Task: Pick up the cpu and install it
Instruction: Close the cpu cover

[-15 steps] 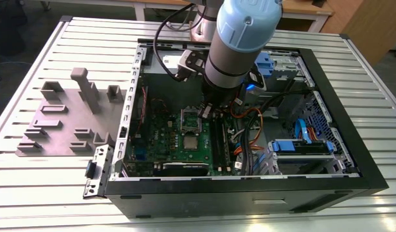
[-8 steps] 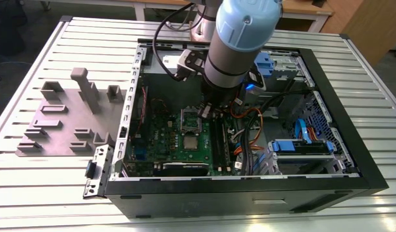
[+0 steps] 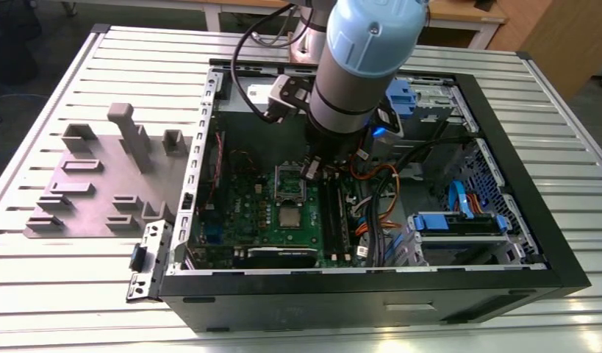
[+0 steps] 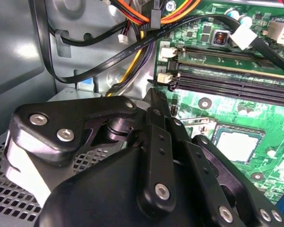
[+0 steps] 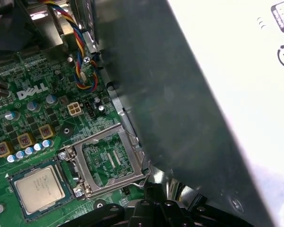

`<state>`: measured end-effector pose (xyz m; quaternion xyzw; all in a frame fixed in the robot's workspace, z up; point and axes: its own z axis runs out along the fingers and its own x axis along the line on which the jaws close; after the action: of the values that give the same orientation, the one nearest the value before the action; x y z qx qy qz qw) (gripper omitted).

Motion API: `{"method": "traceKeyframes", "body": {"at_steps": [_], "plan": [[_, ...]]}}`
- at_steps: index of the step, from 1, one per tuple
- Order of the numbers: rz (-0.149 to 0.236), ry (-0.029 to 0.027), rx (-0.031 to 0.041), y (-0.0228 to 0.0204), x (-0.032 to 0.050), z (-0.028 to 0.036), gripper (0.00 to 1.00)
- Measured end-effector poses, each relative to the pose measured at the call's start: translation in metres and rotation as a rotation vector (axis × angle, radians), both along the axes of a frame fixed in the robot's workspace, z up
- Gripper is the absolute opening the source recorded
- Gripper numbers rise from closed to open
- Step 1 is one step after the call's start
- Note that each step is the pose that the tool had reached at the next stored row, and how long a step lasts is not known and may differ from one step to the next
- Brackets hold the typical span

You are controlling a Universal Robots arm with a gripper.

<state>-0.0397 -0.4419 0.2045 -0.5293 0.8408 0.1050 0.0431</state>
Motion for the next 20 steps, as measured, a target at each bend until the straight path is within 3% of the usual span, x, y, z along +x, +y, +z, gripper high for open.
{"method": "traceKeyframes", "body": {"at_steps": [20], "plan": [[0.000, 0.0000, -0.0008, -0.0001, -0.0010, 0.0099, 0.11]]}}
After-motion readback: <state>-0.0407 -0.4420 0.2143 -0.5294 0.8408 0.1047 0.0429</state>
